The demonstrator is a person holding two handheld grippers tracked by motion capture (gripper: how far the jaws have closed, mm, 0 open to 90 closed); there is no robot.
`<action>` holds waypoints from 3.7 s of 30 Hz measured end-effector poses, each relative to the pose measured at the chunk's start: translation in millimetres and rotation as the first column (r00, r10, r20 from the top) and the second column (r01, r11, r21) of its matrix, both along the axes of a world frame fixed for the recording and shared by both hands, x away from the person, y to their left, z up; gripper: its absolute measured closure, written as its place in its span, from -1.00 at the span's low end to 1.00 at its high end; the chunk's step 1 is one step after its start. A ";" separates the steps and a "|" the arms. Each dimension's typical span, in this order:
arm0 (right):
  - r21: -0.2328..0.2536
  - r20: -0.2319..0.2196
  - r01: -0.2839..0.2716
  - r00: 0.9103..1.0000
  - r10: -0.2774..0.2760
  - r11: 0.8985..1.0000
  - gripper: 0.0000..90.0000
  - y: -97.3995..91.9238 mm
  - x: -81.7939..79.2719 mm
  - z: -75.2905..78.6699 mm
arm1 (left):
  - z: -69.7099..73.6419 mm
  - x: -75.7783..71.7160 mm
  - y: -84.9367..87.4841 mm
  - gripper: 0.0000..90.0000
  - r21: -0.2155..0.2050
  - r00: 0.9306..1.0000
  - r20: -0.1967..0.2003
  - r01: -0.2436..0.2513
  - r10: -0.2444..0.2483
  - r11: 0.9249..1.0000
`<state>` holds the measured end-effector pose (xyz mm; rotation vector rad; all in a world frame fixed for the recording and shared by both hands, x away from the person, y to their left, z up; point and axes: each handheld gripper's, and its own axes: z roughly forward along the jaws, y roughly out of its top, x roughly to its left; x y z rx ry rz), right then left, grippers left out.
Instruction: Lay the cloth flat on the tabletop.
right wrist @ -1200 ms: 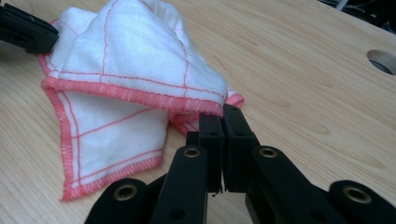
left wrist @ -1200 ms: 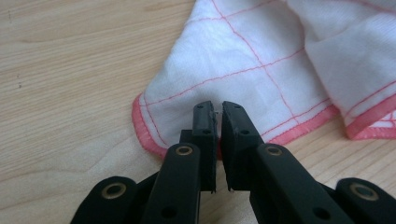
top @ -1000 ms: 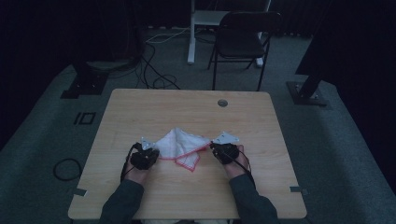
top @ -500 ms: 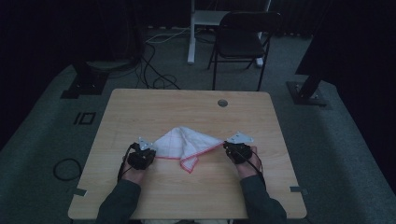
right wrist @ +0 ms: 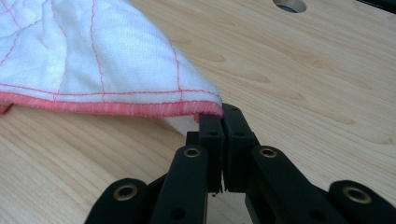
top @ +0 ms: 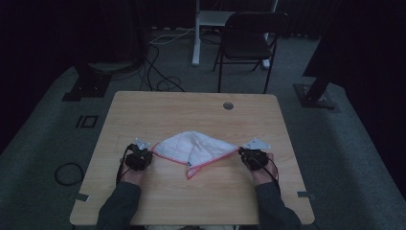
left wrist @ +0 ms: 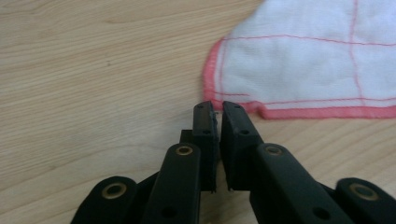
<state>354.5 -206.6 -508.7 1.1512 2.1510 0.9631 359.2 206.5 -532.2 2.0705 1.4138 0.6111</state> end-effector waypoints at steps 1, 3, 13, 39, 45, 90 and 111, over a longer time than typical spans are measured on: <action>0.000 0.000 0.000 1.000 0.000 1.000 0.97 0.0 0.0 0.0 | -0.2 -0.8 -1.7 0.88 -0.004 1.000 0.002 0.007 -0.007 1.000; -0.001 0.001 -0.002 1.000 0.002 1.000 0.97 0.1 -0.3 -0.2 | 0.2 -3.1 -6.9 0.85 -0.008 1.000 0.004 0.024 -0.024 1.000; 0.001 0.005 -0.004 1.000 0.004 1.000 0.97 1.2 -0.1 0.4 | 4.5 -7.7 -64.4 0.79 -0.054 0.981 0.034 0.191 -0.189 0.980; 0.006 -0.011 0.011 1.000 -0.011 1.000 0.97 -14.6 -13.5 -7.1 | 1.8 -3.1 -49.1 0.87 0.020 0.985 -0.015 0.172 -0.171 0.985; 0.010 -0.029 -0.014 0.999 0.015 1.000 0.81 -13.5 -24.5 -13.6 | 3.5 -2.0 -47.9 0.83 0.015 0.990 -0.024 0.142 -0.141 0.990; 0.127 -0.082 -0.103 0.990 0.114 0.987 0.40 66.7 41.7 1.9 | -1.1 -49.6 -53.8 0.74 -0.009 0.972 0.007 0.236 -0.236 0.972; 0.197 -0.298 -0.122 0.938 0.178 0.973 0.16 106.5 73.2 -21.9 | -1.5 -46.8 -53.1 0.72 -0.010 0.975 0.011 0.224 -0.224 0.974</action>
